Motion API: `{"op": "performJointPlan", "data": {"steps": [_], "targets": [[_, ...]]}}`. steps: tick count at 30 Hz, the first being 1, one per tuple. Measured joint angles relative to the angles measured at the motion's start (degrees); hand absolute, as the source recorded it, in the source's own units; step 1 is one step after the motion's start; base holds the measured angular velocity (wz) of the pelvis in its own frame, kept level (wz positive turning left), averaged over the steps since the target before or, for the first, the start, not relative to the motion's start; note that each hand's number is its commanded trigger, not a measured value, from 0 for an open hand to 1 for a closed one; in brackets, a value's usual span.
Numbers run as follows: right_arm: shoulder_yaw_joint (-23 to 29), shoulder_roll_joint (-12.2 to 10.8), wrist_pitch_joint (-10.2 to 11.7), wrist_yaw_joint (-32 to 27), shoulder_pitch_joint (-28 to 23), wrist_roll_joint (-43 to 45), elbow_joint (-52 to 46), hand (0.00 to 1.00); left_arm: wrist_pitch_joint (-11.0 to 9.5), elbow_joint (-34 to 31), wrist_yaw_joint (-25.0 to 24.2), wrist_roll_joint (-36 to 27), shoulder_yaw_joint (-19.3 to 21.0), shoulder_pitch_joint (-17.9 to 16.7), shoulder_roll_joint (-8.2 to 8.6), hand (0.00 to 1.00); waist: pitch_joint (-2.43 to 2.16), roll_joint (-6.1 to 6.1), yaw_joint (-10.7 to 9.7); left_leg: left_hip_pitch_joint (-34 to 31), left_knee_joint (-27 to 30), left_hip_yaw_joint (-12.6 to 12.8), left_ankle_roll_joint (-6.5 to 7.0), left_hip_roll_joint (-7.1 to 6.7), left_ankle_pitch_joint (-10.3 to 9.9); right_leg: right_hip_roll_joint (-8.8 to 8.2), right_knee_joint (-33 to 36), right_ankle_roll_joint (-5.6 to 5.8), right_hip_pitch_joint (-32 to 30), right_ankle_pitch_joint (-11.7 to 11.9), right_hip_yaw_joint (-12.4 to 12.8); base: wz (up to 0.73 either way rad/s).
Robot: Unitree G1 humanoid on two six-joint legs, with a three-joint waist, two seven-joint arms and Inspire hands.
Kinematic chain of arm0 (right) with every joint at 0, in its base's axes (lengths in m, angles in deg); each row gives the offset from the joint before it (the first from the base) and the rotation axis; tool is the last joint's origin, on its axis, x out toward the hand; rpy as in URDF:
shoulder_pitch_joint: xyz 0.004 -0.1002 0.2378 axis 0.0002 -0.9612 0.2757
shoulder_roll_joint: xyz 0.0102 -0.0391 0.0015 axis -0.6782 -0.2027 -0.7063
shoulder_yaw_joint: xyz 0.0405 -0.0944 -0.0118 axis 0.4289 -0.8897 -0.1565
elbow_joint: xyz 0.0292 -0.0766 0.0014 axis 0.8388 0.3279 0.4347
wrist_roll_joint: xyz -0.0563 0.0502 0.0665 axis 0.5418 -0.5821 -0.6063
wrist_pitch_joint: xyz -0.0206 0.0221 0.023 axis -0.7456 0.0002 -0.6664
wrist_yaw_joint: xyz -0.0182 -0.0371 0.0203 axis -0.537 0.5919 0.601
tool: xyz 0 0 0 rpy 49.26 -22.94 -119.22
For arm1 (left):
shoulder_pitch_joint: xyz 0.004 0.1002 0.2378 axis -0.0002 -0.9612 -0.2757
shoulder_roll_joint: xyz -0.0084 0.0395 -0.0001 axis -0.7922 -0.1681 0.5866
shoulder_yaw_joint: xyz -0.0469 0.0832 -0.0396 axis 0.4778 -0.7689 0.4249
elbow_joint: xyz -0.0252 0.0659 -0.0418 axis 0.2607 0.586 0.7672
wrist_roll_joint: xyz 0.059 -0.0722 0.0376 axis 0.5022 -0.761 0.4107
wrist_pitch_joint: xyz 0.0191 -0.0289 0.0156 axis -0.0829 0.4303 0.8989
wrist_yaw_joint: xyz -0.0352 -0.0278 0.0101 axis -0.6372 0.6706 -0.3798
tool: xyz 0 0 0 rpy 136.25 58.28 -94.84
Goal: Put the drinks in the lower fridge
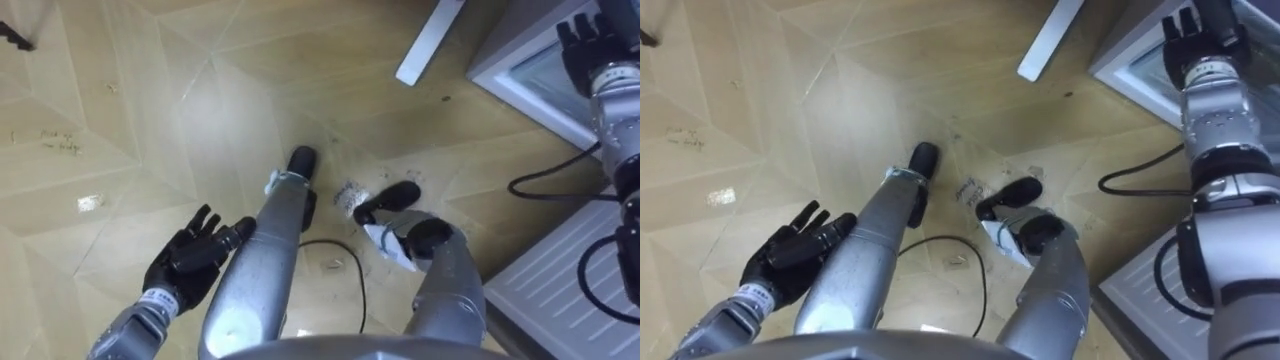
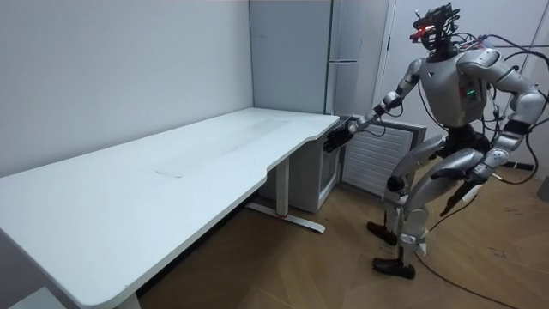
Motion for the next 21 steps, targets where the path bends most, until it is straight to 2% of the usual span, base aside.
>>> {"op": "performJointPlan", "data": {"steps": [1, 2, 3, 4, 5, 6, 7, 9, 10, 11, 12, 13, 14, 15, 16, 21], "targets": [[-0.15, 0.02, -0.32, 0.75, 0.0, 0.19, 0.19, 0.0, 0.0, 0.0, -0.04, -0.03, 0.06, 0.09, 0.0, 0.0, 0.0, 0.0, 0.1, 0.3, -0.31, -0.03, 0.01, 0.12, -0.01, 0.02, -0.91, -0.01, 0.82, -0.01, -1.18, -0.22], [-0.3, 0.04, -0.31, 1.64, 0.0, 0.73, 0.13, 0.0, 0.0, -0.02, -0.06, 0.02, 0.05, 0.45, 0.05, 0.0, -0.05, 0.1, 0.73, 0.22, -1.04, 0.1, 0.01, 1.03, 0.09, 0.77, -2.7, 0.16, 1.65, 0.09, -2.91, -0.29], [-0.3, 0.15, -0.31, 2.08, 0.01, 1.13, 0.12, 0.0, 0.03, 0.05, -0.05, 0.34, 0.06, 0.78, 0.09, 0.0, -0.02, 0.27, 1.23, 0.03, -1.82, 0.0, 0.13, 2.0, 0.38, 1.56, -3.33, 0.66, 1.91, 0.24, -3.23, -0.14], [-0.48, 1.05, -0.34, 2.35, -0.16, 1.2, 0.13, 0.0, 0.12, 0.49, 0.05, 2.13, -0.1, 1.85, 0.37, 0.0, 0.2, 1.91, 1.14, 0.13, -2.4, 0.29, -0.06, 3.34, 1.55, 2.53, 2.24, -1.0, 1.81, -0.03, 2.18, 0.68], [-0.34, 2.01, -0.11, 2.06, -1.44, 1.22, 0.39, 0.0, 0.18, 0.0, 0.17, 2.75, -0.31, 2.72, -0.59, 0.0, -0.17, 2.11, -0.56, -0.06, -2.32, 1.62, -1.16, 2.86, 3.03, 3.91, 8.34, 0.61, 3.35, -3.66, 13.01, 1.03], [-0.16, 2.27, 0.18, 1.51, -1.53, 1.28, 0.92, 0.0, -0.09, -0.53, 0.26, 2.85, -0.1, 2.87, -1.32, 0.0, -0.56, 1.13, -1.11, -0.83, -1.52, 2.77, -1.79, 2.66, 4.09, 4.44, 10.55, -0.02, 2.95, -6.73, 16.74, 0.97], [-0.01, 2.78, 0.32, 1.13, -1.12, 1.52, 1.01, 0.0, -0.63, -0.81, 0.85, 2.47, 0.32, 3.42, -1.14, 0.0, -0.53, 1.11, -1.31, -2.6, -0.19, 3.36, -1.25, 3.02, 5.52, 5.46, 11.72, -0.03, 1.45, -7.81, 18.14, 0.18], [0.0, 2.8, 0.35, 1.98, 0.02, 2.12, 0.73, 0.0, -0.32, -0.94, 1.28, 2.61, 0.41, 3.99, -0.43, 0.0, -0.51, 1.34, -1.25, -3.26, -0.11, 2.99, -0.55, 3.7, 6.01, 5.64, 10.55, -0.12, 0.67, -7.32, 17.56, -0.33], [-0.03, 2.85, 0.32, 2.6, 1.3, 2.1, 0.71, 0.0, -0.03, -0.96, 1.22, 2.61, 0.33, 3.81, 0.11, 0.0, -0.59, 1.61, -1.22, -2.99, -0.23, 3.16, -0.45, 3.85, 5.98, 5.19, 9.44, -0.5, 1.09, -5.95, 16.6, -0.7], [-0.28, 2.84, -0.69, 2.74, 2.19, 2.06, 0.74, 0.0, 0.06, -1.01, 1.19, 2.59, 0.38, 3.96, 0.36, 0.0, -0.54, 1.79, -1.17, -2.44, -0.64, 3.22, 0.17, 3.52, 6.54, 4.26, 8.58, -0.07, 2.01, -4.92, 14.98, -0.76], [-0.3, 2.82, -0.85, 3.17, 2.22, 2.04, 0.72, 0.0, 0.06, -1.01, 1.2, 2.58, 0.51, 4.27, 0.45, 0.0, -0.51, 1.78, -0.84, -2.05, -0.96, 2.79, 0.33, 3.14, 7.06, 4.16, 8.14, 0.27, 2.36, -4.6, 14.49, -0.63], [-0.26, 2.84, -0.88, 4.28, 2.2, 1.99, 0.74, 0.0, 0.0, -0.99, 1.22, 2.53, 1.24, 4.88, 1.05, 0.0, -0.49, 1.89, -0.95, -1.44, -2.18, 1.2, 0.57, 1.7, 8.1, 4.09, 6.9, 1.09, 2.88, -4.03, 13.99, -0.36], [-0.21, 2.89, -0.96, 5.05, 2.2, 1.91, 0.88, 0.0, -0.26, -1.04, 1.23, 2.28, 1.63, 5.39, 1.56, 0.0, -0.5, 1.98, -1.36, -0.88, -3.17, -0.06, 0.79, 0.61, 9.16, 4.37, 5.64, 1.6, 3.2, -3.03, 14.18, -0.21], [-0.21, 2.89, -1.17, 5.28, 2.17, 1.92, 0.96, 0.0, -0.31, -1.02, 1.28, 2.23, 1.73, 5.7, 1.6, 0.0, -0.51, 2.0, -1.56, -0.65, -3.43, -0.46, 0.99, 0.2, 9.76, 4.48, 5.31, 1.81, 3.29, -2.76, 14.45, -0.07], [-0.21, 2.88, -1.71, 5.36, 1.97, 1.94, 1.06, 0.0, -0.13, -0.98, 1.61, 2.27, 1.76, 6.59, 1.53, 0.0, -0.53, 2.05, -2.04, -0.4, -3.28, -0.78, 1.95, -0.29, 10.89, 4.75, 5.23, 2.23, 3.41, -2.42, 15.15, 0.0], [-0.12, 3.01, -2.31, 6.59, 1.89, 2.11, 3.18, 0.0, -0.1, -0.83, 2.42, 2.07, 1.29, 12.44, 2.44, 0.0, -0.49, 2.06, -2.7, 0.03, -2.44, -0.51, 2.83, -1.22, 10.62, 4.88, 5.09, 3.19, 3.62, -2.53, 16.78, 0.04]]}}
